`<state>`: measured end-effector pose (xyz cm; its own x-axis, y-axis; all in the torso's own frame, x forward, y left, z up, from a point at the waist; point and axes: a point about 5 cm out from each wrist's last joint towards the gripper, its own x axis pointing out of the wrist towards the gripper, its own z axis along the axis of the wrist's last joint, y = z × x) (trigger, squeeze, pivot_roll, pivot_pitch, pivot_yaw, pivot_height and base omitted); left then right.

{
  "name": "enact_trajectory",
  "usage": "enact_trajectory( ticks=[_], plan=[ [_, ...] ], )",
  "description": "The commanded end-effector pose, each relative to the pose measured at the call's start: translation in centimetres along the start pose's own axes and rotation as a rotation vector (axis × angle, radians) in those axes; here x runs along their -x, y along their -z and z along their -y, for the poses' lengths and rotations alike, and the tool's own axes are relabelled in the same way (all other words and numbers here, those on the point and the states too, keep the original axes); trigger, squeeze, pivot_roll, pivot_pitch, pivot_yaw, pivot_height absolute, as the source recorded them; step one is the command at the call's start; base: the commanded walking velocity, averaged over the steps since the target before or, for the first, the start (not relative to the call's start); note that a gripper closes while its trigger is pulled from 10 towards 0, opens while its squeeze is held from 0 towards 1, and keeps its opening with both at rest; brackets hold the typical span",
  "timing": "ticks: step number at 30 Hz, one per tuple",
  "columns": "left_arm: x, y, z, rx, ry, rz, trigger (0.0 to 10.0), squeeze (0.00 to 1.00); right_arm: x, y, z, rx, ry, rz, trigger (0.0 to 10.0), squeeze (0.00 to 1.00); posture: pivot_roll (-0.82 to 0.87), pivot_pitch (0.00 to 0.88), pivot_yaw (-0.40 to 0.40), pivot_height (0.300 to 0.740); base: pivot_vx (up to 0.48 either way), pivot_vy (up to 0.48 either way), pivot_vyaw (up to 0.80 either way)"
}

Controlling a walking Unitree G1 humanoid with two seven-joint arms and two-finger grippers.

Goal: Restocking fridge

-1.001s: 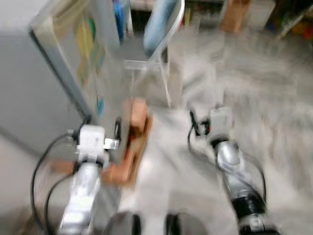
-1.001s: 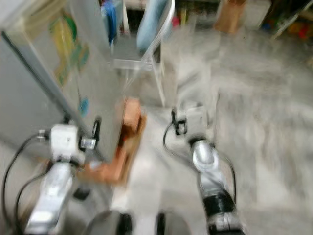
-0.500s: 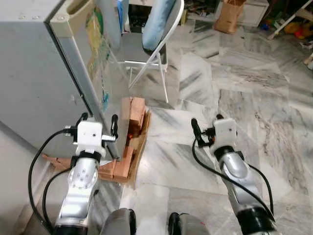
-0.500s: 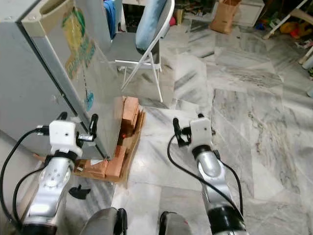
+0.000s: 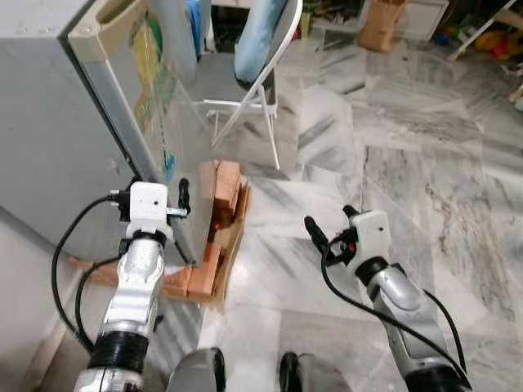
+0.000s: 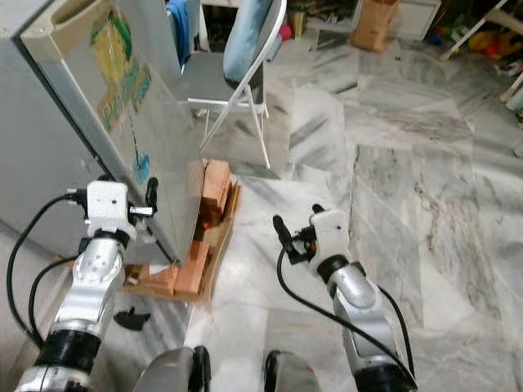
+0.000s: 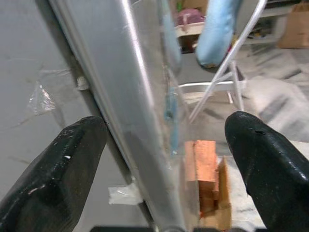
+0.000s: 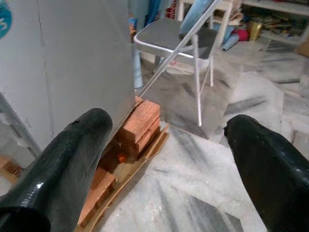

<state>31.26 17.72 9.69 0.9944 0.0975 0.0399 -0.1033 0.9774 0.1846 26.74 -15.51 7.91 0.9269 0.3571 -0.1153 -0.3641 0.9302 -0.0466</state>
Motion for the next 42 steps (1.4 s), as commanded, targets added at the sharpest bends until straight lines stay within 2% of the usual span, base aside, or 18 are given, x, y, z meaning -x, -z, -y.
enact_trajectory(
  ticks=[1,8,12,15,16,20,23,24,25,26,27,29,32,36,37,38,39,42],
  plan=[
    [-0.6,0.0,-0.7,-0.002,-0.045,0.001,10.0,0.0,0.1,-0.5,-0.4,-0.011,-0.034,0.007,10.0,0.0,0.07,0.143,-0.027,0.74,0.0,0.0,0.0],
    [-2.3,-0.2,-1.4,0.001,-0.066,-0.003,10.0,0.0,0.6,-1.4,-1.1,-0.045,-0.123,0.024,10.0,0.0,0.05,0.144,-0.029,0.74,0.0,0.0,0.0],
    [-2.7,-0.3,-1.1,0.007,-0.035,-0.002,10.0,0.0,1.1,-1.1,-1.1,-0.048,-0.132,-0.002,10.0,0.0,0.04,0.144,-0.03,0.74,0.0,0.0,0.0],
    [-3.2,-1.0,-0.3,0.006,0.025,0.026,10.0,0.0,3.1,0.8,-0.6,-0.038,-0.117,-0.105,10.0,0.0,0.04,0.145,-0.033,0.74,0.0,0.0,0.0],
    [-3.3,-1.3,0.0,0.001,0.051,0.038,10.0,0.0,4.3,1.7,-0.3,-0.05,-0.104,-0.152,10.0,0.0,0.04,0.147,-0.035,0.74,0.0,0.0,0.0],
    [-3.4,-1.5,0.8,0.01,0.089,0.057,10.0,0.0,5.7,2.4,-0.2,-0.051,-0.096,-0.181,10.0,0.0,0.03,0.148,-0.033,0.74,0.0,0.0,0.0],
    [-3.4,-1.5,1.5,0.029,0.124,0.06,10.0,0.0,6.2,2.5,-0.5,-0.055,-0.069,-0.176,10.0,0.0,0.03,0.147,-0.027,0.74,0.0,0.0,0.0],
    [-3.5,-1.6,1.7,0.028,0.132,0.061,10.0,0.0,7.3,2.8,-1.8,-0.054,-0.068,-0.164,10.0,0.0,0.03,0.147,-0.024,0.74,0.0,0.0,0.0],
    [-3.5,-1.6,1.7,0.028,0.132,0.061,10.0,0.0,7.3,2.8,-1.8,-0.054,-0.068,-0.164,10.0,0.0,0.03,0.147,-0.024,0.74,0.0,0.0,0.0],
    [-3.5,-1.6,1.9,0.026,0.136,0.062,10.0,0.0,8.2,2.9,-2.8,-0.055,-0.066,-0.153,10.0,0.0,0.03,0.147,-0.023,0.74,0.0,0.0,0.0],
    [-3.7,-1.9,2.3,0.025,0.161,0.069,10.0,0.0,9.0,2.6,-4.1,-0.073,-0.079,-0.1,10.0,0.0,0.03,0.144,-0.016,0.74,0.0,0.0,0.0],
    [-3.7,-2.0,2.5,0.024,0.168,0.072,10.0,0.0,9.0,2.5,-4.3,-0.079,-0.086,-0.086,10.0,0.0,0.03,0.144,-0.016,0.74,0.0,0.0,0.0],
    [-3.9,-2.1,2.6,0.026,0.179,0.078,10.0,0.0,9.1,2.4,-5.4,-0.089,-0.13,-0.027,10.0,0.0,0.02,0.142,-0.011,0.74,0.0,0.0,0.0],
    [-3.9,-1.8,2.6,0.015,0.177,0.062,10.0,0.0,9.1,3.3,-6.3,-0.072,-0.135,-0.027,10.0,0.0,0.02,0.137,-0.012,0.74,0.0,0.0,0.0],
    [-3.9,-1.7,2.6,0.01,0.174,0.055,10.0,0.0,9.0,3.6,-7.0,-0.068,-0.137,-0.026,10.0,0.0,0.03,0.134,-0.012,0.74,0.0,0.0,0.0],
    [-4.0,-1.6,2.6,0.001,0.169,0.045,10.0,0.0,8.9,3.8,-8.5,-0.055,-0.148,-0.016,10.0,0.0,0.03,0.133,-0.011,0.74,0.0,0.0,0.0],
    [-4.0,-1.6,2.6,0.001,0.169,0.045,10.0,0.0,8.9,3.8,-8.5,-0.055,-0.148,-0.016,10.0,0.0,0.03,0.133,-0.011,0.74,0.0,0.0,0.0],
    [-4.3,-1.9,2.8,0.01,0.177,0.046,10.0,0.0,7.4,1.7,-10.4,-0.014,-0.15,0.095,10.0,0.0,0.03,0.123,-0.008,0.74,0.0,0.0,0.0]
  ],
)
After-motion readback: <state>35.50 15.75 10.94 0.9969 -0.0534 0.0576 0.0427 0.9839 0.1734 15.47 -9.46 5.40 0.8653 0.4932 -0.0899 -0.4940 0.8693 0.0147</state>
